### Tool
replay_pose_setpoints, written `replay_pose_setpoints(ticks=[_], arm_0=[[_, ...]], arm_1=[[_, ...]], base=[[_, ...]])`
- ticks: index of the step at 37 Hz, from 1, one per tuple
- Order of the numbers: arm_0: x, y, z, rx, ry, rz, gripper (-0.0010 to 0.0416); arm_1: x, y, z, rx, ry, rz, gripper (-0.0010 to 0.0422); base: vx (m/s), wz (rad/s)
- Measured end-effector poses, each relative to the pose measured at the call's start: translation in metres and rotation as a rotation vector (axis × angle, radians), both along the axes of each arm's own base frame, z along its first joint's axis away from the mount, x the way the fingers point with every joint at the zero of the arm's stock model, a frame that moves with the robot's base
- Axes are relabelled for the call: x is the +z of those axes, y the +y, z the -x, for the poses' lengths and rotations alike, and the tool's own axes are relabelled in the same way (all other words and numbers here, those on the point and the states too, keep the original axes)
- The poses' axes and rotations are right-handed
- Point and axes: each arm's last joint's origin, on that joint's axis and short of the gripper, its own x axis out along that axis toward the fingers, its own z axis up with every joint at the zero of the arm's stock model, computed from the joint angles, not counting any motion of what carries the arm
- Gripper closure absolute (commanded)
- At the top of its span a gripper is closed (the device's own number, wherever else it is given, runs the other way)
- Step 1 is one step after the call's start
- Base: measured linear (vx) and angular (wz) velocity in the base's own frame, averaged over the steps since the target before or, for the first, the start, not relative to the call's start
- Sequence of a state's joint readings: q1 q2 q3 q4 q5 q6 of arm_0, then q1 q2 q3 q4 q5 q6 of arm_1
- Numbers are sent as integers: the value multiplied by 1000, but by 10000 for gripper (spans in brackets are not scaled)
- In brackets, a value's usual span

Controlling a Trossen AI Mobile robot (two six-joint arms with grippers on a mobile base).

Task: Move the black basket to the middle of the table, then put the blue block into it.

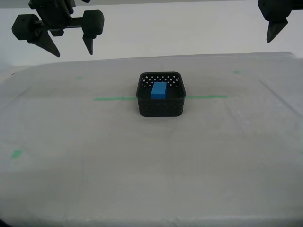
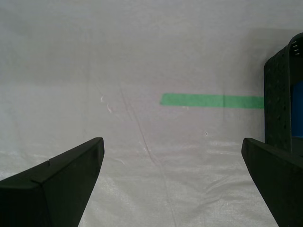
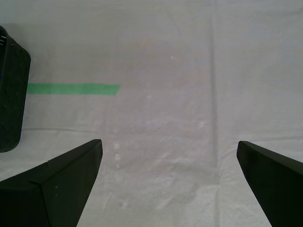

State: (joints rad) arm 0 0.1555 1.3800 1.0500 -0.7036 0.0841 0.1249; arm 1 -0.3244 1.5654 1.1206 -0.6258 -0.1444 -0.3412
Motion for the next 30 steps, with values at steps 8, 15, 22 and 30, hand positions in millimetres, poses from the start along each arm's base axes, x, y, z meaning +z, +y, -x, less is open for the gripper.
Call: replay_pose_setpoints(ticks=[8, 15, 22, 30], arm_0=[[0, 0, 0, 1, 0, 0, 7], [0, 0, 0, 1, 0, 0, 7], [0, 0, 0, 1, 0, 0, 7], [0, 0, 0, 1, 0, 0, 7]], arm_1=[[0, 0, 0, 0, 0, 0, 12], [0, 0, 0, 0, 0, 0, 12], [0, 0, 0, 0, 0, 0, 12], [0, 0, 0, 0, 0, 0, 12]], base=[[0, 0], [0, 0], [0, 0], [0, 0]])
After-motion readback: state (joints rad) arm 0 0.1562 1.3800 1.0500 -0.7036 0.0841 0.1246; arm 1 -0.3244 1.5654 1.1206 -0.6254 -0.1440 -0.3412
